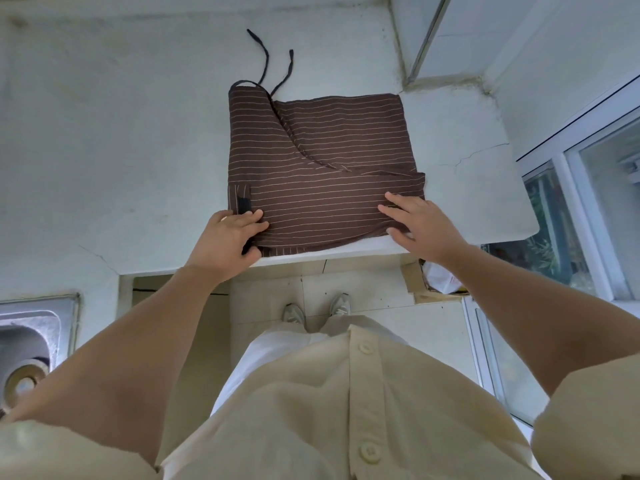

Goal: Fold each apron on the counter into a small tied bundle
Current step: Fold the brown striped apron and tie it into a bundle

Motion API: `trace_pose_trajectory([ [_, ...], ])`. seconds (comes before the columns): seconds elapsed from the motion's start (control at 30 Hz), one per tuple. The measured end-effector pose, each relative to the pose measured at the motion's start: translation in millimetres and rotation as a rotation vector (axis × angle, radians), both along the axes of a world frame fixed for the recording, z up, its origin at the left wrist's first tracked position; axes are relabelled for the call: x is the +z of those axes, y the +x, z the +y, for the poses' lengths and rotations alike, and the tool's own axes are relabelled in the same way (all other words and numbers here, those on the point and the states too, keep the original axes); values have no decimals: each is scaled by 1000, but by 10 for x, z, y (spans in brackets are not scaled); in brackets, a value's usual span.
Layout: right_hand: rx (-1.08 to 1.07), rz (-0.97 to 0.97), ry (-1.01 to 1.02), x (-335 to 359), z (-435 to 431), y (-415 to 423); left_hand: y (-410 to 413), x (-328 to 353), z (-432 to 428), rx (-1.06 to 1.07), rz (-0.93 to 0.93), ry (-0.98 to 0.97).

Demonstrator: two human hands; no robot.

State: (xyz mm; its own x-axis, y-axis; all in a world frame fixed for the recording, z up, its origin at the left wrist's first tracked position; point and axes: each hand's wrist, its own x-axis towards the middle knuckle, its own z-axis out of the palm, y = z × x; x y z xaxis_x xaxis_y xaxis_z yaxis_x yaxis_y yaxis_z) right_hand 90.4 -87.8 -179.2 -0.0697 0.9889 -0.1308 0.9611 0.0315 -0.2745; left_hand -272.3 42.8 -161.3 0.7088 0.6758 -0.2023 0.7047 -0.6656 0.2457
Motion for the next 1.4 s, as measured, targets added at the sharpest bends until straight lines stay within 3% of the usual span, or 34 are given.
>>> trace_pose_trajectory([
  [0.27,49,-54,-68,-9,81,70,-39,-79,-87,30,21,-112],
  [0.4,-241,226,-22,100,156,20,-81,-176,-114,43,58,-70],
  [0.57,-444,416,-54,224,352,106,48,-36,-75,426,-321,-266],
  [0.77,-607,634,-152,279,573,242,25,-67,67,232,-157,-44],
  [0.87,-612,649,-170,273,596,305,14,-91,109,237,-209,8],
  [1.0,-512,695,-203,292,528,371,64,20,160,533,-370,-133],
  [1.1,-440,617,-195,234,515,388,145,31,270,665,-468,-170],
  [1.23,-490,448,-85,174,634,404,303,31,485,702,-452,-173],
  [1.4,-575,500,73,198,885,415,393,27,702,745,-451,-254],
])
